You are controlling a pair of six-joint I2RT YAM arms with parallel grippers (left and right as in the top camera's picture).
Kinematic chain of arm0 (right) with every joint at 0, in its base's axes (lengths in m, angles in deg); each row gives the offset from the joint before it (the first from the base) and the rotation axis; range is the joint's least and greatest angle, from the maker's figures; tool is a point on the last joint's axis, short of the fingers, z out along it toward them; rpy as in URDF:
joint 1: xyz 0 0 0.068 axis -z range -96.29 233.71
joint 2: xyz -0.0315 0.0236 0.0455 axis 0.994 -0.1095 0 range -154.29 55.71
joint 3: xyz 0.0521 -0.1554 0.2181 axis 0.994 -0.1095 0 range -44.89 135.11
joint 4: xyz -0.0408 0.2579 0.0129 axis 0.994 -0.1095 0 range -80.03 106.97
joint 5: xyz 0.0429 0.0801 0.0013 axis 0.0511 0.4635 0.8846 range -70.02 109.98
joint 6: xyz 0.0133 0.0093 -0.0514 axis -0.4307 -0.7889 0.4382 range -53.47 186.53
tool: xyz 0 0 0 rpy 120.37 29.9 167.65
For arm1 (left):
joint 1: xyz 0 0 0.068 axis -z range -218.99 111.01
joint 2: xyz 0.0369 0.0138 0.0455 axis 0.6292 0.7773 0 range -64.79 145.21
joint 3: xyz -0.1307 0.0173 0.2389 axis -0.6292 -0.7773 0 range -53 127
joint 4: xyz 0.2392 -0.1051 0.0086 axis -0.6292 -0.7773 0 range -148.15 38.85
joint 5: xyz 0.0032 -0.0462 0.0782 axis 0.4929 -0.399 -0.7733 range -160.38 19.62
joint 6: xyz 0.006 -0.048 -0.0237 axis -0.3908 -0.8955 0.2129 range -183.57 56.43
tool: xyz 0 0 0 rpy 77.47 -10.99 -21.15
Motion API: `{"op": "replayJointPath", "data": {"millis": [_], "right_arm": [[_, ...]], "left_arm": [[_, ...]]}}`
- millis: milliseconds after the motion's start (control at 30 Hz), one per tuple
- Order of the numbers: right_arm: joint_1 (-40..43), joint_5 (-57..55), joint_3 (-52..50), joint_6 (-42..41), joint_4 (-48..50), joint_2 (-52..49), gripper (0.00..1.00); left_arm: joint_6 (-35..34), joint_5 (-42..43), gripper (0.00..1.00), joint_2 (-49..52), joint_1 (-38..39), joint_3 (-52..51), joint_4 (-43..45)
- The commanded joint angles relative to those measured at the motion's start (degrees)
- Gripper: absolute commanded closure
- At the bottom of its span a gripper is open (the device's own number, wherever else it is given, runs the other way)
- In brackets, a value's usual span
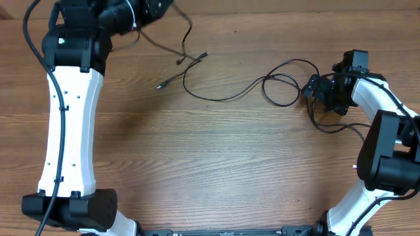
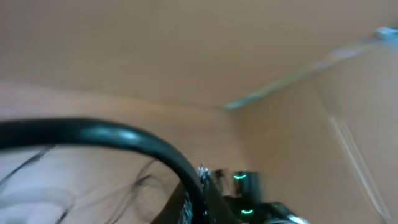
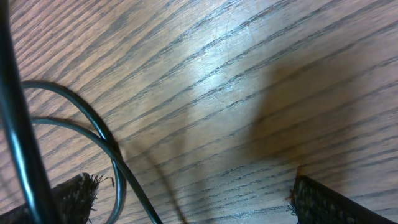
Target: Untangle cables
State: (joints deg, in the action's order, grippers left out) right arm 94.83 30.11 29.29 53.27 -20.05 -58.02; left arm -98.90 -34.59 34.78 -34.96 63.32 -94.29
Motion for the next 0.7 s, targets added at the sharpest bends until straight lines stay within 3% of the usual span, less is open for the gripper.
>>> {"op": "replayJointPath", "data": {"millis": [0,167,300,433,533,667], "right_arm": [[-0.57,2.23,-1.42,-0.28,-0.39,-1.16,0.0],[-0.57,2.21,-1.42,-0.28,-0.37,-1.16,0.0],[-0.55,2.19,-1.42,-0.26,-0.37,-1.16,0.0],[-0.55,2.16,-1.42,-0.26,-0.37,-1.16,0.0],[-0.55,2.19,-1.42,-0.26,-0.35,-1.16,0.0],[-0.55,2.19,-1.42,-0.26,-0.37,-1.16,0.0]], "left_arm": [[6.36,-17.07,0.96,-3.61,0.11,4.72,-6.82],[12.17,-20.48,0.96,-6.19,0.0,10.6,-13.79],[19.78,-15.65,0.96,-9.31,0.11,13.38,-18.75],[20.11,-16.63,0.96,-11.45,0.13,13.38,-26.16],[18.12,-15.93,0.96,-11.56,0.13,13.31,-30.88],[4.35,-19.96,0.96,-11.06,0.07,13.07,-37.7]]}}
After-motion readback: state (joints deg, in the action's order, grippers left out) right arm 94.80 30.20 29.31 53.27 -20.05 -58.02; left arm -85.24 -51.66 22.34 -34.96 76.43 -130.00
